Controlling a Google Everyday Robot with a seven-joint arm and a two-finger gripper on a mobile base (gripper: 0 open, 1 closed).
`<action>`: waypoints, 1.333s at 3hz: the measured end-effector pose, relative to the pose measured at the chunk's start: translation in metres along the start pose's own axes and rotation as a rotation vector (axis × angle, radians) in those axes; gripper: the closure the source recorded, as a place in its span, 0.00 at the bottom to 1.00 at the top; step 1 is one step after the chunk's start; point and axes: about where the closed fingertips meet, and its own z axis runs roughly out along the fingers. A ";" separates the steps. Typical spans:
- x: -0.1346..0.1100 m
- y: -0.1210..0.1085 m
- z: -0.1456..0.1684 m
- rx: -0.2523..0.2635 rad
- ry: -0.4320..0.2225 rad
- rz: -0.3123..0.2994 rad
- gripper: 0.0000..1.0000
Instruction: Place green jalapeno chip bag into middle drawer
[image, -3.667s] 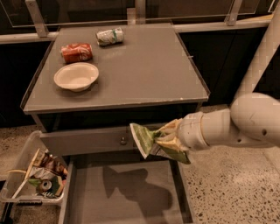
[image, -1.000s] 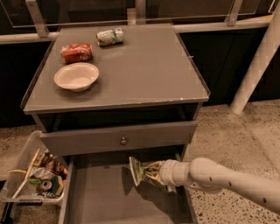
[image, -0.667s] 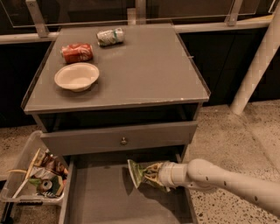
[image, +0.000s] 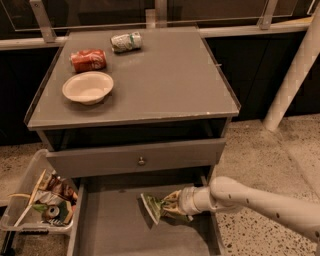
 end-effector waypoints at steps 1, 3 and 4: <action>-0.001 0.003 0.001 -0.011 -0.003 0.000 0.82; -0.001 0.003 0.001 -0.011 -0.003 0.000 0.36; -0.001 0.003 0.001 -0.012 -0.003 0.000 0.13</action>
Offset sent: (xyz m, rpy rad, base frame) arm -0.0024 0.0013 -0.0001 0.0027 0.0071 0.0091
